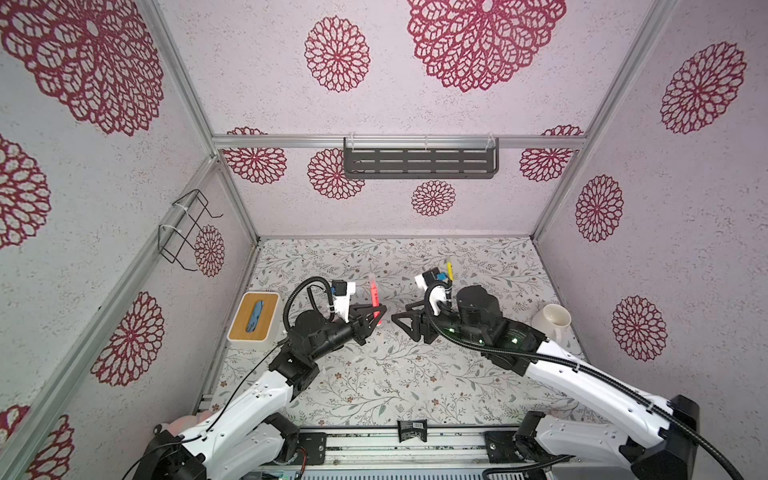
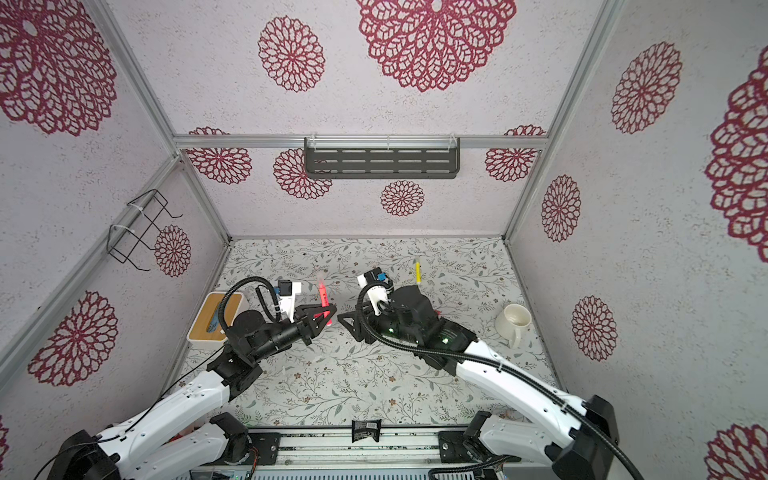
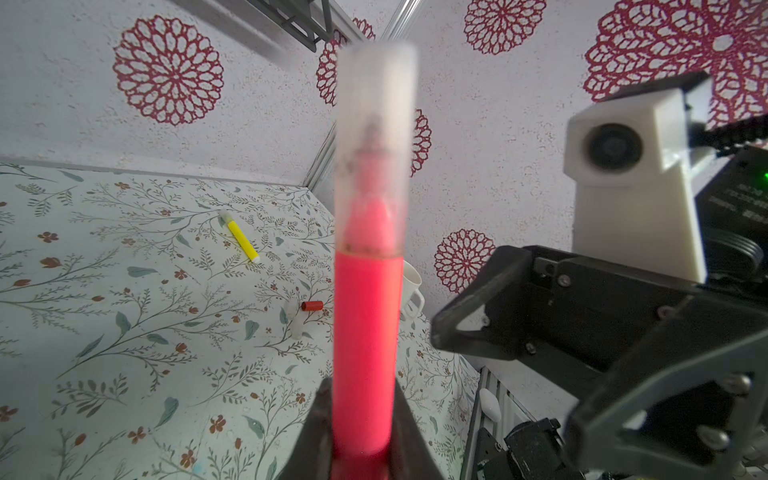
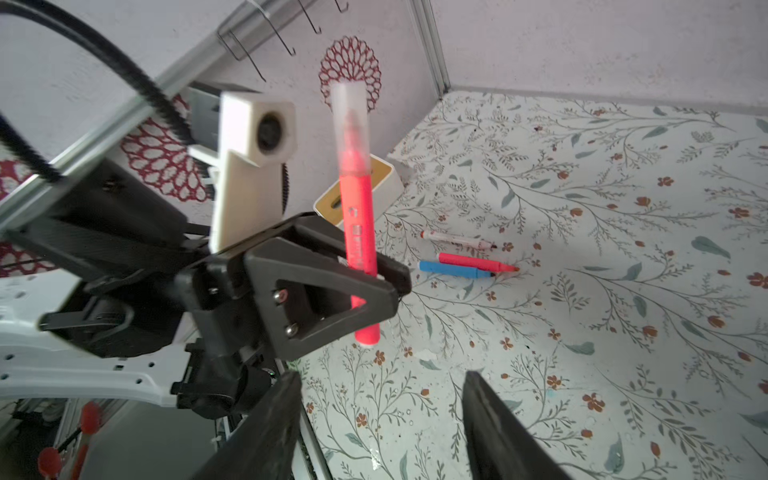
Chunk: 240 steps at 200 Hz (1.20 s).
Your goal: Insert the pens into the pen caps
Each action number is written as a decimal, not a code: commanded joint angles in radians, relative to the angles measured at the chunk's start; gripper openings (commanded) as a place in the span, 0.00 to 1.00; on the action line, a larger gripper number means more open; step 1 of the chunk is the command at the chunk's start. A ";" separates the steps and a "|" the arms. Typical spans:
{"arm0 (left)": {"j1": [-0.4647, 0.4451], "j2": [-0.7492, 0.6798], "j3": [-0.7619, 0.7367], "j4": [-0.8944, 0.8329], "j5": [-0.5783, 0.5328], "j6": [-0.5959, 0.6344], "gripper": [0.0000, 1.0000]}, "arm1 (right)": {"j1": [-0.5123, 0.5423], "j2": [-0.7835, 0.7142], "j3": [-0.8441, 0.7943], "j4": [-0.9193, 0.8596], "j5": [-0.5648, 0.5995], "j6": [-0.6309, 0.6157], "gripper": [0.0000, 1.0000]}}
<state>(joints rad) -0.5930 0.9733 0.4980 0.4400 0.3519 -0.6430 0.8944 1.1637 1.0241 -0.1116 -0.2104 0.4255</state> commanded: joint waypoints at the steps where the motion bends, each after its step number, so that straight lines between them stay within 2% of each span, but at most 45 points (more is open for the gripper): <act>1: -0.034 -0.012 -0.012 -0.022 -0.057 0.027 0.00 | -0.004 0.024 0.070 0.013 0.005 -0.038 0.60; 159: -0.091 -0.016 -0.027 -0.004 -0.079 0.029 0.00 | -0.003 0.143 0.165 0.040 -0.022 -0.068 0.44; 240: -0.101 0.015 -0.019 0.020 -0.065 0.031 0.00 | -0.004 0.175 0.157 0.052 -0.068 -0.062 0.30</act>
<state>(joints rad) -0.6823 0.9802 0.4774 0.4297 0.2787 -0.6201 0.8944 1.3468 1.1561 -0.0937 -0.2584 0.3771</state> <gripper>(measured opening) 0.183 0.317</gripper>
